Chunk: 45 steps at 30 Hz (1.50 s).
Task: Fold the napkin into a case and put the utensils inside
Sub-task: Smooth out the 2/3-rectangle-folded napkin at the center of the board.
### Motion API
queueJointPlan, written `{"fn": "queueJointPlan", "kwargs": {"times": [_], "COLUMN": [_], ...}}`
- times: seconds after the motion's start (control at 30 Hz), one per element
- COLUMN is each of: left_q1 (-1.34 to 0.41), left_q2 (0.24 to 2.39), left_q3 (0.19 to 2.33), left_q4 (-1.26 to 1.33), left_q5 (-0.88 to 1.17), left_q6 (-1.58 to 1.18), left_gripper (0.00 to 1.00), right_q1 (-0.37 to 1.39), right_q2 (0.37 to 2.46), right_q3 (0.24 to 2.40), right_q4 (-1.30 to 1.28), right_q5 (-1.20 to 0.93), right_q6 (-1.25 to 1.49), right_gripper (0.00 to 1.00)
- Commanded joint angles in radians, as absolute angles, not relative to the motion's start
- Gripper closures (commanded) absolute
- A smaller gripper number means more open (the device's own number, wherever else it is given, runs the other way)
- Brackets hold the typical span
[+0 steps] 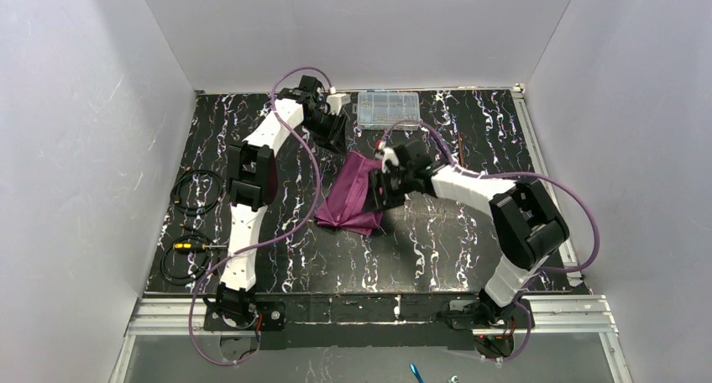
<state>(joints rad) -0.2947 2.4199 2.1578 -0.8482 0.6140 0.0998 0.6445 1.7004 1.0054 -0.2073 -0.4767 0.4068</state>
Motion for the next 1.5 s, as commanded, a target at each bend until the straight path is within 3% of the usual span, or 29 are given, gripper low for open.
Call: {"fn": "queueJointPlan", "kwargs": {"times": [0.0,0.03,0.07,0.1,0.2,0.27,0.3,0.37,0.47,0.57,0.73,0.77,0.87,0.97,1.17,1.47], "left_q1": [-0.29,-0.291,-0.289,-0.289,-0.289,-0.287,-0.286,-0.285,-0.287,-0.34,-0.441,-0.461,-0.509,-0.543,-0.612,-0.667], "left_q2": [2.326,2.301,2.274,2.245,2.14,2.073,2.034,1.966,1.913,1.834,1.676,1.665,1.68,1.701,1.756,1.818], "left_q3": [2.245,2.256,2.267,2.274,2.273,2.249,2.205,2.073,1.925,1.748,1.433,1.404,1.366,1.353,1.373,1.358], "left_q4": [-0.963,-0.978,-0.988,-0.996,-1.008,-1.012,-0.986,-0.954,-0.985,-0.948,-0.771,-0.758,-0.738,-0.646,-0.568,-0.569], "left_q5": [0.654,0.652,0.648,0.645,0.638,0.647,0.631,0.622,0.753,0.707,0.568,0.545,0.491,0.408,0.299,0.21], "left_q6": [0.264,0.285,0.304,0.322,0.358,0.37,0.34,0.281,0.381,0.492,0.628,0.635,0.611,0.515,0.403,0.377], "left_gripper": [0.59,0.57,0.56,0.54,0.44,0.3,0.08,0.02,0.02,0.03,0.15,0.21,0.35,0.52,0.39,0.44], "right_q1": [0.488,0.467,0.449,0.438,0.416,0.393,0.371,0.325,0.278,0.334,0.345,0.346,0.35,0.364,0.383,0.39], "right_q2": [1.629,1.636,1.652,1.677,1.753,1.763,1.768,1.807,1.93,2.033,2.032,2.022,2.007,1.996,1.917,1.952], "right_q3": [1.155,1.213,1.261,1.324,1.48,1.48,1.464,1.441,1.476,1.694,1.638,1.616,1.558,1.507,1.386,1.359], "right_q4": [-0.202,-0.213,-0.238,-0.266,-0.345,-0.206,-0.119,0.054,0.136,-0.293,-0.282,-0.26,-0.23,-0.221,-0.166,-0.132], "right_q5": [-0.534,-0.517,-0.49,-0.474,-0.435,-0.385,-0.387,-0.498,-0.63,-0.335,-0.296,-0.296,-0.318,-0.335,-0.338,-0.404], "right_q6": [0.411,0.399,0.383,0.369,0.341,0.451,0.507,0.566,0.649,0.366,0.369,0.369,0.37,0.365,0.36,0.38], "right_gripper": [0.31,0.25,0.06,0.02,0.01,0.01,0.01,0.01,0.01,0.01,0.03,0.09,0.38,0.59,0.64,0.67]}}
